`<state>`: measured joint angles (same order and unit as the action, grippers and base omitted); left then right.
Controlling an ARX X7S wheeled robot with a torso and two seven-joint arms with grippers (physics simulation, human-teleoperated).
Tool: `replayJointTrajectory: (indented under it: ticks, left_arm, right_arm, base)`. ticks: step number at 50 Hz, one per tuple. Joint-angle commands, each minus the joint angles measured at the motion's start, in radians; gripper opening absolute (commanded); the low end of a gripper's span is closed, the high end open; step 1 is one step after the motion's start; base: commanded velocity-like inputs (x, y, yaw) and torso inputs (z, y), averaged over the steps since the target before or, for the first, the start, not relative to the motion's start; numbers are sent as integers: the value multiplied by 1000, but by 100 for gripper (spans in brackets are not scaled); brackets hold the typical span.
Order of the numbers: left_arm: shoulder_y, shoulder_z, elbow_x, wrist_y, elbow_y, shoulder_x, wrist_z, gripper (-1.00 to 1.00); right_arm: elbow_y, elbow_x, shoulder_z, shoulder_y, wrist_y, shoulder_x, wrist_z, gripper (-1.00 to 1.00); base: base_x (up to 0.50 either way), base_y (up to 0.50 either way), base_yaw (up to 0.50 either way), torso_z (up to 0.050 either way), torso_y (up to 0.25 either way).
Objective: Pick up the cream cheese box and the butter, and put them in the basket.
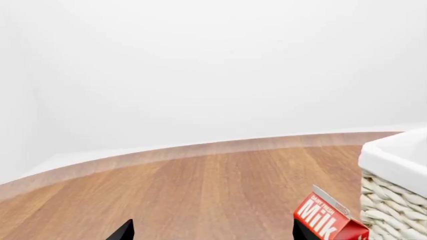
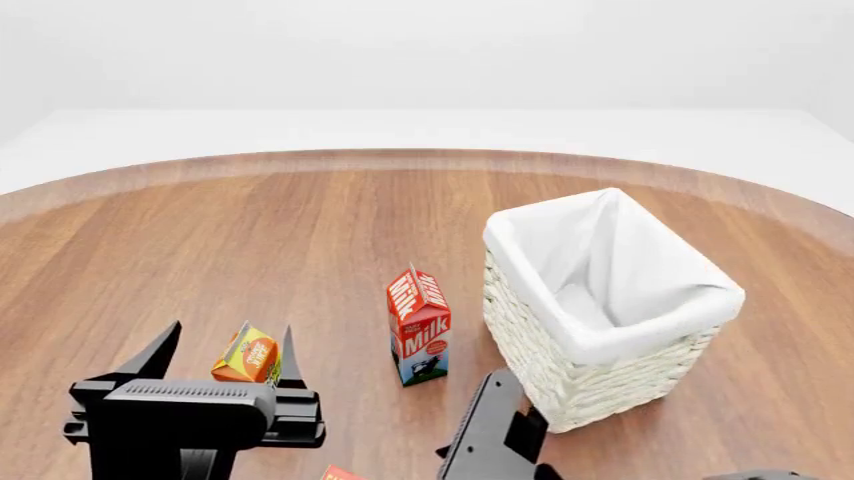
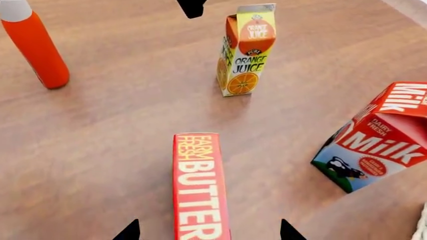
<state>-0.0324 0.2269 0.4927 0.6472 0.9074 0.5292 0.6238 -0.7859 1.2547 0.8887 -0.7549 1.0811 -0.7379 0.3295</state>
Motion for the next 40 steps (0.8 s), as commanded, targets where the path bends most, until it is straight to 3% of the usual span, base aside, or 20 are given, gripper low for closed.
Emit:
replayJointTrajectory:
  ticks: [1,40]
  left_arm:
    - [1,4,2,-1,1,4,5,100]
    - [7,12,15,-11,-2,13,15,100]
  right_arm:
    - [31,-58,34,21,-10,22,-20,100]
    - [160,-241,162,51,-42,100,-85,100]
  base:
    - [0,0,0,0,0]
    - [0,0,0,0,0]
